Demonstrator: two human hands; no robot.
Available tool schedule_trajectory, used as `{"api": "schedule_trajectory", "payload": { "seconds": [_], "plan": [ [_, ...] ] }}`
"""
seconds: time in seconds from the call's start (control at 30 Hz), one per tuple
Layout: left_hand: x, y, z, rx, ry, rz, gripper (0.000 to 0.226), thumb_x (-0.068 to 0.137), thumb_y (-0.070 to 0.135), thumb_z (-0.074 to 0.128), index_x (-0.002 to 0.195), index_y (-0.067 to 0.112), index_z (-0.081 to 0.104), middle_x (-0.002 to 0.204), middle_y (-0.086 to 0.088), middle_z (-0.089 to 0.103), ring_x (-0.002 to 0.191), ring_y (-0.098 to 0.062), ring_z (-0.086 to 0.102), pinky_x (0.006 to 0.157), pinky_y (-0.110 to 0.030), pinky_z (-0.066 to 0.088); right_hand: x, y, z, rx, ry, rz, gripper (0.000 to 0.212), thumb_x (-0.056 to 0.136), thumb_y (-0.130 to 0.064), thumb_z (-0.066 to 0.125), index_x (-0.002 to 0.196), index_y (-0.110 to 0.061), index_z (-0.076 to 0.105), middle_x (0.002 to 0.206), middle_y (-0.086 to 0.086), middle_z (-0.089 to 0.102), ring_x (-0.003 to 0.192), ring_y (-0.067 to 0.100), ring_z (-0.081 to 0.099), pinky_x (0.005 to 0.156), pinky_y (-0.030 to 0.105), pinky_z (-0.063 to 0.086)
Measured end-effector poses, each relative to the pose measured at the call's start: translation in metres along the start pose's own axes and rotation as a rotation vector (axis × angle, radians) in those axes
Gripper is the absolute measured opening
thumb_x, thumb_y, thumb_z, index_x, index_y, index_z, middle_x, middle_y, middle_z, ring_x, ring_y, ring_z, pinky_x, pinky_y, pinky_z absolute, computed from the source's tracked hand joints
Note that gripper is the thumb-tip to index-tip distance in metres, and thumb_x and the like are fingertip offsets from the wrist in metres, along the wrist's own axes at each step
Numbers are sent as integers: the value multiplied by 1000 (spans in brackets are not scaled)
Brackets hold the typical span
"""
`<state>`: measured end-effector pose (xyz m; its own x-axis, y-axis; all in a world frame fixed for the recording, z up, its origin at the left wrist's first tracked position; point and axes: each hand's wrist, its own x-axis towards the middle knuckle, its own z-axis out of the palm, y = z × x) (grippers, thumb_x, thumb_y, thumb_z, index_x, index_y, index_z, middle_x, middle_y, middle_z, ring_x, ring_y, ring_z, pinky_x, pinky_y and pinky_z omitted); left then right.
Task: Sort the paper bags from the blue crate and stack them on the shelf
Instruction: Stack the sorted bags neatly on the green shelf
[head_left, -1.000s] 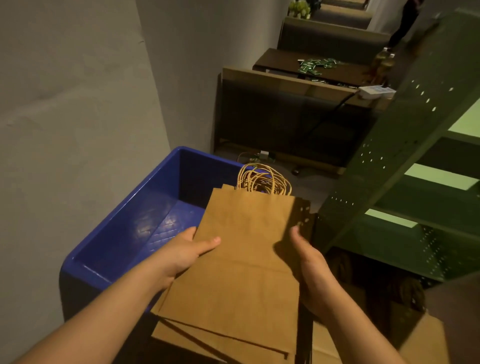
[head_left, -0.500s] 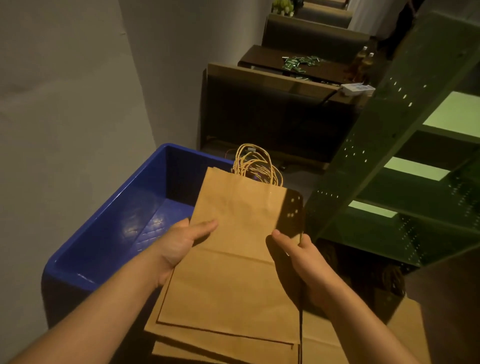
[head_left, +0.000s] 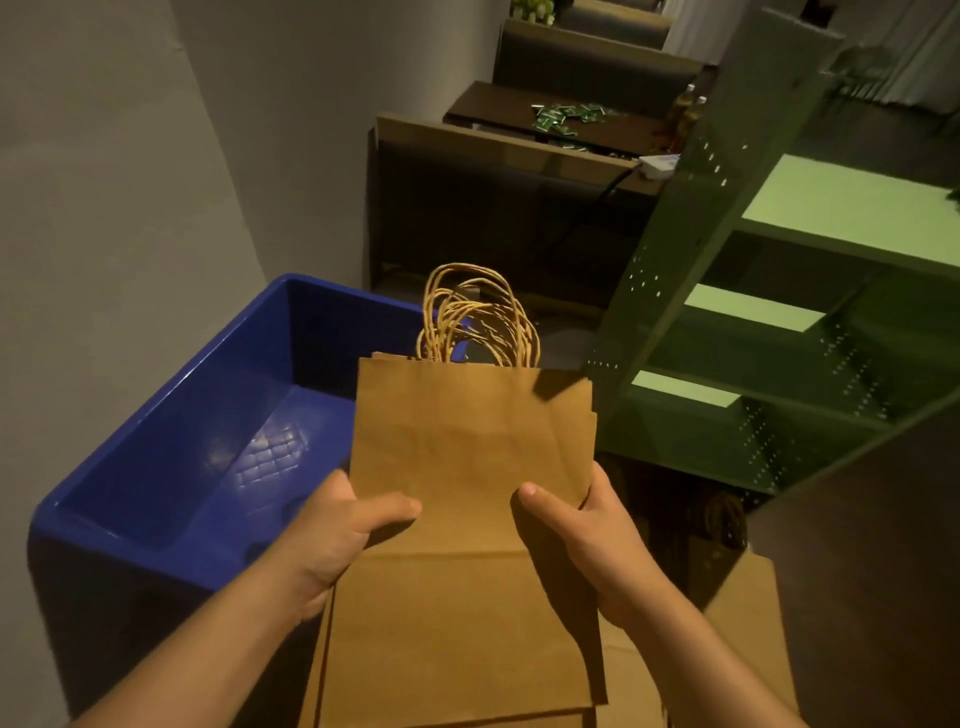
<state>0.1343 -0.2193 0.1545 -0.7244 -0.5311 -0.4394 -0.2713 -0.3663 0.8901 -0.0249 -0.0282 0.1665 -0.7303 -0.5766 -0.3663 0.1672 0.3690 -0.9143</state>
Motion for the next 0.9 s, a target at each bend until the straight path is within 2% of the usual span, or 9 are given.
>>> {"api": "schedule_trajectory", "payload": {
  "seconds": [0.1,0.17,0.23,0.3,0.37,0.5,0.67,0.8,0.9],
  "plan": [
    [-14,-5,23,-71,5,-5,74,60,30,97,124,14,65,111,-8,79,102,-29,76,98,-54,56,-11,9,-20,-35,7,-7,76,66,-58,79,130,-34,47,117,-8,65,104,17,68,89,37,59],
    [-22,-11,41,-68,13,4,82,54,42,96,126,16,65,114,-6,78,105,-28,75,99,-54,55,-20,17,-36,-45,11,-12,64,73,-52,80,127,-35,50,114,-9,67,101,15,69,83,30,59],
    [-30,-21,61,-32,8,32,76,57,44,96,123,20,67,113,-3,78,105,-24,75,100,-53,54,-29,28,-55,-44,29,-4,57,78,-47,81,125,-36,51,113,-12,67,101,11,68,80,25,57],
    [-38,-31,80,-9,3,45,70,62,43,97,123,23,67,113,1,79,103,-20,76,100,-50,54,-37,39,-75,-52,42,11,59,77,-50,82,126,-37,52,114,-13,68,103,10,68,85,29,58],
    [-41,-42,103,9,1,24,82,55,50,96,127,25,64,115,1,78,105,-22,75,100,-52,54,-46,49,-98,-47,47,33,58,77,-53,82,126,-39,54,114,-12,70,103,12,69,91,37,59],
    [-37,-60,148,-65,3,-48,71,64,26,93,127,17,60,113,-9,78,100,-31,76,91,-55,59,-63,55,-147,16,76,61,44,83,-46,78,121,-35,60,107,-9,74,95,12,73,81,29,59],
    [-36,-76,209,-124,9,-82,69,62,20,90,123,10,58,106,-15,78,92,-35,77,72,-49,63,-81,64,-203,-46,78,134,41,86,-55,72,119,-33,63,106,-9,75,96,15,73,87,35,59],
    [-42,-95,246,-174,-4,-113,78,61,22,99,128,11,61,112,-15,77,101,-38,75,89,-61,58,-89,69,-240,-79,79,121,36,86,-44,77,117,-29,66,101,-9,77,91,12,74,84,31,58],
    [-50,-108,271,-230,27,-122,53,71,17,83,121,8,67,111,-18,77,102,-40,74,95,-61,55,-89,70,-262,-112,58,109,35,84,-37,81,116,-27,69,100,-9,78,91,12,75,88,36,58]
  ]
}}
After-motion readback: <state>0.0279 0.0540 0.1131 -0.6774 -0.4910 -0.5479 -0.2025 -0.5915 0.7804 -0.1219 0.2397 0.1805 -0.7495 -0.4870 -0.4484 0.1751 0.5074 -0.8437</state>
